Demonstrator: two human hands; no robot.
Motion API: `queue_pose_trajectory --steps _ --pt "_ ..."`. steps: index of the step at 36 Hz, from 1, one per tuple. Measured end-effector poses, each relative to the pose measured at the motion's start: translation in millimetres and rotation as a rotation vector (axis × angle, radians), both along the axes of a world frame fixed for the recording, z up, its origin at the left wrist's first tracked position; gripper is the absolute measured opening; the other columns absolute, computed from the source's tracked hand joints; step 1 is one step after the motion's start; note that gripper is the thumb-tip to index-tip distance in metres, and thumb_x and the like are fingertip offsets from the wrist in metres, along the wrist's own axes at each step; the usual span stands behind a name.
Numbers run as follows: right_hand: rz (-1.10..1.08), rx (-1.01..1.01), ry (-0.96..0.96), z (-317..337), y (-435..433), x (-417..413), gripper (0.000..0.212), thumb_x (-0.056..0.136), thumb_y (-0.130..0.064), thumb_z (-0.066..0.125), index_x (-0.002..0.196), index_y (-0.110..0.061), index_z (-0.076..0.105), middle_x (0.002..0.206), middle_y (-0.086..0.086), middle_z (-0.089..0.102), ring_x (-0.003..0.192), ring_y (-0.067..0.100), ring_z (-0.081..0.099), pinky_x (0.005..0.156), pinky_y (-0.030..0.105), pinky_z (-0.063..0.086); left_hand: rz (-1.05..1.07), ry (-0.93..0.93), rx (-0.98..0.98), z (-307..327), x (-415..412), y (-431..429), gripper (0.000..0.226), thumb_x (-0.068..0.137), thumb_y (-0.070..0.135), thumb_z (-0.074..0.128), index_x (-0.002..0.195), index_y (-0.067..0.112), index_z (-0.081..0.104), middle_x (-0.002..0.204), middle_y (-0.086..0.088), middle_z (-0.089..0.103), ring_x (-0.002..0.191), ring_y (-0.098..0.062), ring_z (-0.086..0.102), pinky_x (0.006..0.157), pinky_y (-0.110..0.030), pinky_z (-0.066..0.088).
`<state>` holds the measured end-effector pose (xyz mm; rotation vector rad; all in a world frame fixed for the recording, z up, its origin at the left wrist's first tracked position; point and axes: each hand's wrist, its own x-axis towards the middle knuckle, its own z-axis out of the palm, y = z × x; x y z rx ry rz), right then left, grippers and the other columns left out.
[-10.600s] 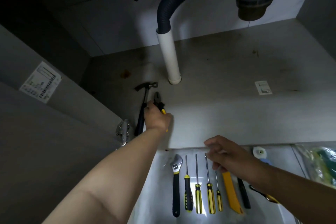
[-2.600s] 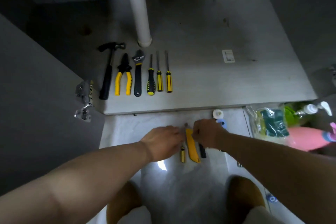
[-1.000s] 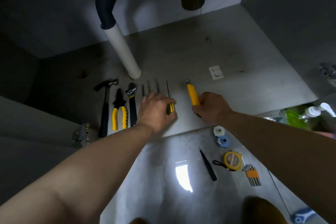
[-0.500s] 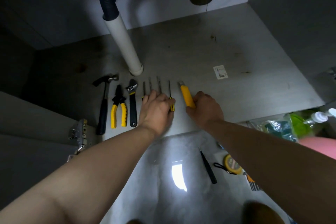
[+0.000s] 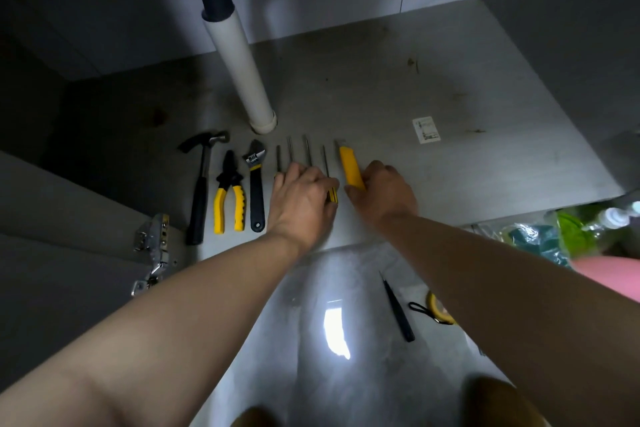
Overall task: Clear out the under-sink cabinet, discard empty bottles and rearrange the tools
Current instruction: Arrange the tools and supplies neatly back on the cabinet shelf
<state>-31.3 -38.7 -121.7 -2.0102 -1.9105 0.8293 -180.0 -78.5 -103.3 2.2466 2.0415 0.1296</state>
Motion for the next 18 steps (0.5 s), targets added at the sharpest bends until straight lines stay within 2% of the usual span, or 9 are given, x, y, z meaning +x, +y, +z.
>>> queue_pose_trajectory --steps 6,10,14,16,18 --pt "0.01 0.015 0.019 2.6 -3.2 7.2 0.046 0.09 -0.047 0.066 0.117 -0.011 0.056 0.119 0.012 0.056 0.108 0.036 0.06 0.081 0.036 0.045 0.014 -0.023 0.008 3.9 1.6 -6.5 0.038 0.088 0.039 0.068 0.126 0.033 0.067 0.119 0.01 0.063 0.12 -0.022 0.043 0.098 -0.039 0.036" --pt "0.092 0.037 0.01 20.1 -3.4 26.0 0.037 0.091 -0.044 0.065 0.11 -0.013 0.058 0.112 0.012 0.061 0.102 0.035 0.061 0.083 0.038 0.051 -0.024 -0.063 0.106 8.5 5.0 -21.0 0.027 0.088 0.035 0.066 0.113 0.025 0.069 0.11 0.003 0.061 0.112 -0.026 0.048 0.093 -0.039 0.039" --pt "0.28 -0.001 0.027 42.0 -10.0 61.1 0.013 0.089 -0.027 0.062 0.095 -0.016 0.065 0.097 0.008 0.071 0.095 0.03 0.066 0.082 0.036 0.053 -0.22 -0.042 0.198 9.0 18.5 -49.3 0.023 0.092 0.032 0.054 0.107 0.019 0.065 0.106 -0.003 0.056 0.103 -0.028 0.049 0.085 -0.037 0.039" --pt "0.407 -0.049 -0.036 48.6 -17.4 80.6 0.013 0.089 -0.024 0.062 0.096 -0.016 0.068 0.095 0.005 0.072 0.094 0.026 0.067 0.081 0.033 0.053 -0.391 -0.031 0.158 4.7 30.4 -65.1 0.021 0.094 0.03 0.054 0.105 0.016 0.065 0.103 -0.006 0.058 0.099 -0.03 0.053 0.081 -0.04 0.043" --pt "0.523 -0.099 -0.104 49.1 -27.8 98.0 0.011 0.089 -0.022 0.064 0.095 -0.015 0.07 0.094 0.002 0.072 0.091 0.021 0.066 0.078 0.028 0.049 -0.545 -0.029 0.028 -1.8 42.7 -79.5 0.027 0.096 0.029 0.047 0.108 0.015 0.066 0.104 -0.008 0.06 0.099 -0.03 0.055 0.081 -0.04 0.045"
